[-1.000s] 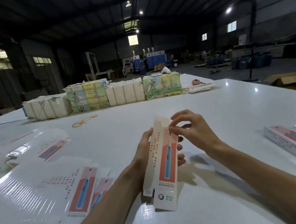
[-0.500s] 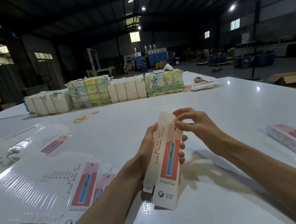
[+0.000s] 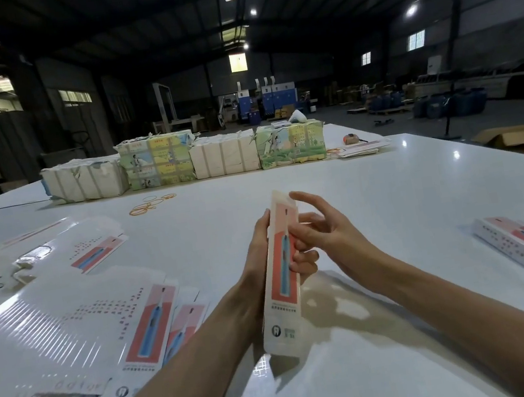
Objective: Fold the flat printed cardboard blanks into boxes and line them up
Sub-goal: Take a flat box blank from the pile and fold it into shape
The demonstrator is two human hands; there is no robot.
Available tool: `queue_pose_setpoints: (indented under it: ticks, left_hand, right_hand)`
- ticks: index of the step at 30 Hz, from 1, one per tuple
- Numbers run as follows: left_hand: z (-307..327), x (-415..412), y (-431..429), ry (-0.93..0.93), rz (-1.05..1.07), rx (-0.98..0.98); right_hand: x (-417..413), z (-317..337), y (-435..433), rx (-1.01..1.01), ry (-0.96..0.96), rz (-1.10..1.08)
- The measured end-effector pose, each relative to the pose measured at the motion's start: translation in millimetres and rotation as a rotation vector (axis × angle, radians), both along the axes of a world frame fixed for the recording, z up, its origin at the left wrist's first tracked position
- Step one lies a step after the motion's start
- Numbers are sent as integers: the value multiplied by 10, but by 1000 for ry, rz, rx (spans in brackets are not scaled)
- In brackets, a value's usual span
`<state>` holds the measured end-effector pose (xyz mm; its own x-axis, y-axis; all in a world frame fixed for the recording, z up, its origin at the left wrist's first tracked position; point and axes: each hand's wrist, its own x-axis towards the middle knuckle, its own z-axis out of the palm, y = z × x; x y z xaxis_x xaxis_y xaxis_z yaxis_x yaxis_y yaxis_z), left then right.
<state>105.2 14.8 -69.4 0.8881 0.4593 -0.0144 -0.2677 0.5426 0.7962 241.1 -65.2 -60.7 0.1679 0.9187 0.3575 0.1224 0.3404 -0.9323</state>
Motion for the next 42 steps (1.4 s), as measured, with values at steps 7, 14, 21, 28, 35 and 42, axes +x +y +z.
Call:
queue_pose_setpoints:
  ticks: [7,14,21,28,35,42]
  left_hand:
    - [13,-28,-39,175,360,319]
    - [-18,41,-148,164,588,545]
    - [64,60,-244,183,514,779]
    - [54,68,-212,174,499,682]
    - [1,66,-207,245,524,707]
    - [10,90,-227,272,411,690]
  right_hand:
    - [31,21,-31,39,21,-71]
    - [123,79,-6,78,-58,-211]
    - [142,110,-35,75,-47,-220]
    - [92,104,-58,62,-90,-153]
    - [130,75,-39,20,-180,-162]
    - [214,31,46,-1,3,-262]
